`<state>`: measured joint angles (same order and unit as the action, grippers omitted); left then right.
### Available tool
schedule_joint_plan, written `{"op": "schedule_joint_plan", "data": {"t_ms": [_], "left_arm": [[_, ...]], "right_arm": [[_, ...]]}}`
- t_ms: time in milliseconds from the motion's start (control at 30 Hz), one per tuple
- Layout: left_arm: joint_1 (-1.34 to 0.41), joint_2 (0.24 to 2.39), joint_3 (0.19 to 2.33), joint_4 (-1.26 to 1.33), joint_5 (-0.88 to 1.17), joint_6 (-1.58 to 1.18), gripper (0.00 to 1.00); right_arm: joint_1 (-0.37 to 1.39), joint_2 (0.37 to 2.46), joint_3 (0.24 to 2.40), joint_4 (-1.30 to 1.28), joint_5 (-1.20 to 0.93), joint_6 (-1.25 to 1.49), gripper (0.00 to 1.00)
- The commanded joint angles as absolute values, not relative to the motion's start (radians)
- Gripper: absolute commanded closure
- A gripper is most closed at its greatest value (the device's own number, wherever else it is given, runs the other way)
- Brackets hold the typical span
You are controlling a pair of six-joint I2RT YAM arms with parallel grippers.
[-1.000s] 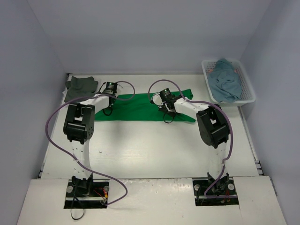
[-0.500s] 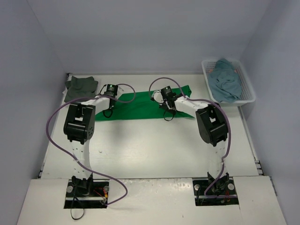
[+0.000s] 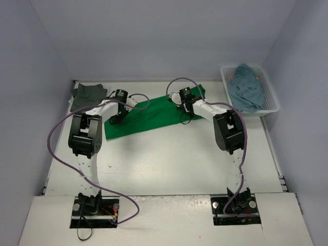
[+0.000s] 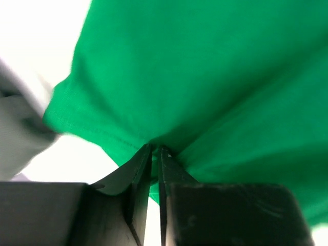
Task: Fold and stack the t-shirts
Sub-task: Fold the tshirt
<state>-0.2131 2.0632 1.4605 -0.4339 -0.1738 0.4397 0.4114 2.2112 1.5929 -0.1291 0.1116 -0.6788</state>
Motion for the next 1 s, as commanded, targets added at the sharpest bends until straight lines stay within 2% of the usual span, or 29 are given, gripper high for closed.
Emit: {"op": "schedule_joint_plan", "data": {"t_ms": [0,200,267,300,333,367,433,500,633,733,833,967], "left_arm": [[-0.218,2.089,1.534,-0.837,0.15,0.423,0.91],[-0.242,2.062,1.556,-0.858,0.216,0.408,0.87],[-0.242,2.013,1.54,-0.8,0.227,0.382,0.8],[-0.241,1.956,1.529,-0.783,0.245,0.373,0.72],[-0.239,1.93,1.523,-0.761,0.247,0.355,0.68],[-0.239,1.904,1.517,-0.715,0.239,0.342,0.63],[-0.238,1.852,1.52,-0.681,0.18,0.322,0.59],[-0.238,1.816,1.535,-0.664,0.08,0.311,0.56],[-0.238,1.752,1.537,-0.603,-0.096,0.313,0.52],[-0.236,1.697,1.534,-0.592,-0.185,0.33,0.51],[-0.227,1.606,1.537,-0.61,-0.172,0.316,0.49],[-0.203,1.488,1.536,-0.646,-0.063,0.302,0.48]], "right_arm": [[0.38,2.264,1.612,-0.225,0.075,-0.661,1.0],[0.361,2.24,1.666,-0.227,0.107,-0.604,0.99],[0.354,2.204,1.672,-0.222,0.109,-0.569,0.86],[0.353,2.189,1.674,-0.216,0.109,-0.558,0.8],[0.35,2.157,1.674,-0.207,0.115,-0.545,0.7],[0.344,2.14,1.677,-0.189,0.121,-0.52,0.63],[0.338,2.102,1.69,-0.178,0.138,-0.497,0.54],[0.336,2.08,1.716,-0.169,0.17,-0.456,0.5],[0.339,1.996,1.753,-0.169,0.169,-0.393,0.48],[0.373,1.918,1.756,-0.225,0.03,-0.397,0.49],[0.487,1.865,1.724,-0.311,-0.085,-0.452,0.57],[0.687,1.858,1.646,-0.36,-0.146,-0.503,0.74]]}}
